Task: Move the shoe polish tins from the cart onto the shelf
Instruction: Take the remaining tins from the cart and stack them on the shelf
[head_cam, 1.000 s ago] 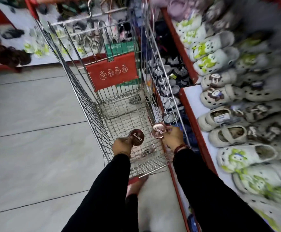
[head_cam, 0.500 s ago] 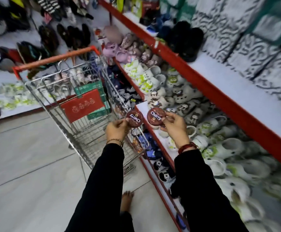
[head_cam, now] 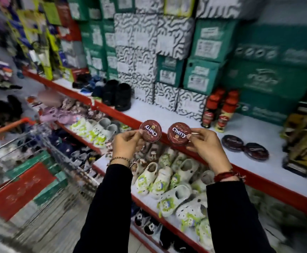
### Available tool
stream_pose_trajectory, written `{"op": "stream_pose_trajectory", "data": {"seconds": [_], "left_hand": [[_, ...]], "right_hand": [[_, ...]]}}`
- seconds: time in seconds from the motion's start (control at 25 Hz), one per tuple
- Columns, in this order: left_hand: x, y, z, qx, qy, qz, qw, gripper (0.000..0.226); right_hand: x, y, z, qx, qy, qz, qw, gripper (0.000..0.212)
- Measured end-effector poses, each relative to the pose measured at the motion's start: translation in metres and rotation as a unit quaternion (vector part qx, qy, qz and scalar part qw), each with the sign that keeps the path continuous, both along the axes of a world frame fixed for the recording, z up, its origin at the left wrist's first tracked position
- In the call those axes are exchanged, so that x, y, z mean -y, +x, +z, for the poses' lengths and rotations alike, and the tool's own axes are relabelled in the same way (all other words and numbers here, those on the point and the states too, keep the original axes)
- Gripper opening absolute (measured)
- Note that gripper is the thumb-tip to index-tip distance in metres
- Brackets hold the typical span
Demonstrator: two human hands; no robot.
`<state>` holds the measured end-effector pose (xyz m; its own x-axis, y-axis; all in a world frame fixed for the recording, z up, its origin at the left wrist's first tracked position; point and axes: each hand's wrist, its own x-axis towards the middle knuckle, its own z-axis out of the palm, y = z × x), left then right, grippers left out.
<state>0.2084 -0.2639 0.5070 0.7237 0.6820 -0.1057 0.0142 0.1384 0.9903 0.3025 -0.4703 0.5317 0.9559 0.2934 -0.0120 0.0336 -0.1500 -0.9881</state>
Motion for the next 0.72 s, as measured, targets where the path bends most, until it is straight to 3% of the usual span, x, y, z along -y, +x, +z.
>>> {"op": "stream_pose_trajectory", "data": {"seconds": [0.2, 0.36, 0.6, 0.72], "left_hand": [[0.056, 0.061, 0.025, 0.003, 0.004, -0.113, 0.994, 0.016], [0.098, 0.100, 0.028, -0.032, 0.084, -0.198, 0.976, 0.021], [0.143, 0.133, 0.030, -0.124, 0.260, -0.302, 0.909, 0.016], [0.151, 0.144, 0.029, -0.165, 0.311, -0.348, 0.869, 0.028]], "right_hand": [[0.073, 0.011, 0.020, -0.001, -0.002, -0.116, 0.993, 0.026], [0.129, 0.018, 0.022, 0.000, -0.067, -0.202, 0.977, 0.026], [0.185, 0.025, 0.008, -0.037, -0.195, -0.249, 0.948, 0.025], [0.193, 0.024, 0.000, -0.045, -0.234, -0.250, 0.938, 0.023]]}}
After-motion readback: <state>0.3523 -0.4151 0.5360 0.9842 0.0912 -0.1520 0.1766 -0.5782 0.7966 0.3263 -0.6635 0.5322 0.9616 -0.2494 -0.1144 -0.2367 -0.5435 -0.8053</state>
